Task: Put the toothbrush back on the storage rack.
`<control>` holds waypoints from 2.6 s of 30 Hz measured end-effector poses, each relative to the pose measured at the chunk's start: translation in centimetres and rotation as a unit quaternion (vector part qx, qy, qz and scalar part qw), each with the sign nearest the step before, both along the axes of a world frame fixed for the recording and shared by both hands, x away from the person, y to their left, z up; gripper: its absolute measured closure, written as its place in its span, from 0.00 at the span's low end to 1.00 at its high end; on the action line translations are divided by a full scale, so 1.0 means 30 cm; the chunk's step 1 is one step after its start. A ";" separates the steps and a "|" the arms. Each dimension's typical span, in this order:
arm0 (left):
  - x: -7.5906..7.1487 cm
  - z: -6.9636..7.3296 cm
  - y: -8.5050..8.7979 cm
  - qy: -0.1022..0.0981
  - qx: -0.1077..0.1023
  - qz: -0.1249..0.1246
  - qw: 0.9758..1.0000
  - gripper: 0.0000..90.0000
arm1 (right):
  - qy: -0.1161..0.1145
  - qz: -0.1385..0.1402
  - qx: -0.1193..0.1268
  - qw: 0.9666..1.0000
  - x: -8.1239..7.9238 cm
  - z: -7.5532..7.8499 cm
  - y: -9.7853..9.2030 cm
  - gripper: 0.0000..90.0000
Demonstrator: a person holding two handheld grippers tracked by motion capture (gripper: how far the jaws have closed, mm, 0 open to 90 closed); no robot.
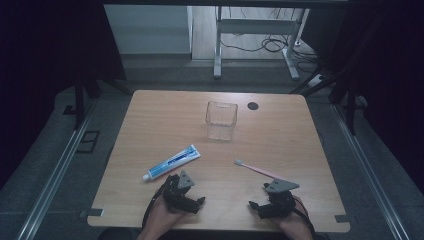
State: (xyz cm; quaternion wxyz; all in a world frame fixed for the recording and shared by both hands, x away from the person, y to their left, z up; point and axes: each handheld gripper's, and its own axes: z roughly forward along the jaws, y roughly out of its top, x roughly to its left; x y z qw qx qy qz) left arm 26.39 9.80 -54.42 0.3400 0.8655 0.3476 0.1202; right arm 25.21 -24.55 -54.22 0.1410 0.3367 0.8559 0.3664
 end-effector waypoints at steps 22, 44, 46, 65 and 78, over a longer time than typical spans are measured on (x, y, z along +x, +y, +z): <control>0.000 0.000 0.000 -0.001 0.000 0.000 1.000 0.04 | 0.012 -0.028 0.013 0.999 0.001 0.021 -0.028 0.48; 0.000 0.000 0.001 -0.001 0.000 0.001 1.000 0.05 | 0.018 -0.078 0.013 0.997 0.054 0.067 -0.147 0.99; 0.000 0.000 0.001 -0.001 0.000 0.001 1.000 0.05 | 0.019 -0.081 0.015 0.996 0.062 0.068 -0.158 0.99; 0.000 0.000 0.001 -0.001 -0.001 0.003 1.000 0.05 | 0.009 -0.134 0.049 0.990 0.128 0.080 -0.279 0.99; 0.000 0.000 0.001 -0.001 0.000 0.002 1.000 0.05 | 0.020 -0.150 0.037 0.988 0.156 0.063 -0.304 0.99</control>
